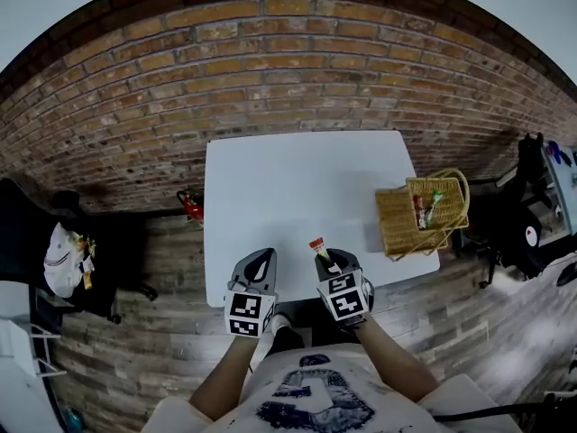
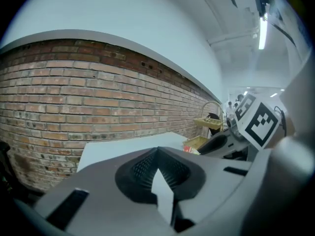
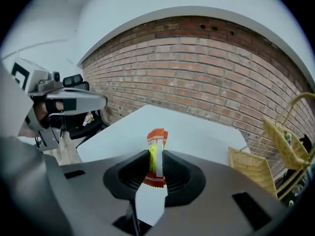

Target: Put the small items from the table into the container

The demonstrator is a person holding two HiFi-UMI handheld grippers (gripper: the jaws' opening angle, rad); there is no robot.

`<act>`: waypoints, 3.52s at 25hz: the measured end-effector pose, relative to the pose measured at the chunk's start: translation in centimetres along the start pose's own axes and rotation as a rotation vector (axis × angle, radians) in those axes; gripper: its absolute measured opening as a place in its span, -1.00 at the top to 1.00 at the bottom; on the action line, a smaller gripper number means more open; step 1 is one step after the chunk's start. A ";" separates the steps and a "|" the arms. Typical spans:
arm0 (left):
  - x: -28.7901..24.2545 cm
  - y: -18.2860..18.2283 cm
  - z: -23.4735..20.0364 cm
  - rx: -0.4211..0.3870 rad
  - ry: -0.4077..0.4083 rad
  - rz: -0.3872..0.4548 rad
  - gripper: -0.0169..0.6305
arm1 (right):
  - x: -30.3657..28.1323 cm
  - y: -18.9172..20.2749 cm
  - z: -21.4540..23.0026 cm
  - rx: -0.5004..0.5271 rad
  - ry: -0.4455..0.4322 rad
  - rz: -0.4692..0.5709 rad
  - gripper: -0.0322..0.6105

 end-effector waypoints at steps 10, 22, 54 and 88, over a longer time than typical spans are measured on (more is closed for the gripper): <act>-6.8 -3.8 9.5 -0.068 0.097 0.014 0.80 | 8.4 1.6 10.9 -0.136 0.095 0.128 0.60; -15.1 -7.2 23.2 -0.117 0.159 0.025 0.80 | 16.8 7.9 25.3 -0.212 0.174 0.184 0.60; -24.3 -10.1 34.2 -0.137 0.079 0.048 0.80 | 20.1 10.7 37.2 -0.161 0.035 0.271 0.61; -25.7 -10.5 33.4 -0.106 0.015 0.058 0.80 | 14.7 8.1 40.2 -0.034 0.014 0.219 0.61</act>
Point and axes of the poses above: the fingertips, and each gripper's own axes: x backward along the fingers, z to its right, y out of its underside, the point moved 4 cm from there along x, backward along the fingers, and after that the axes turned 2 degrees about -z, right-handed, at the moved point
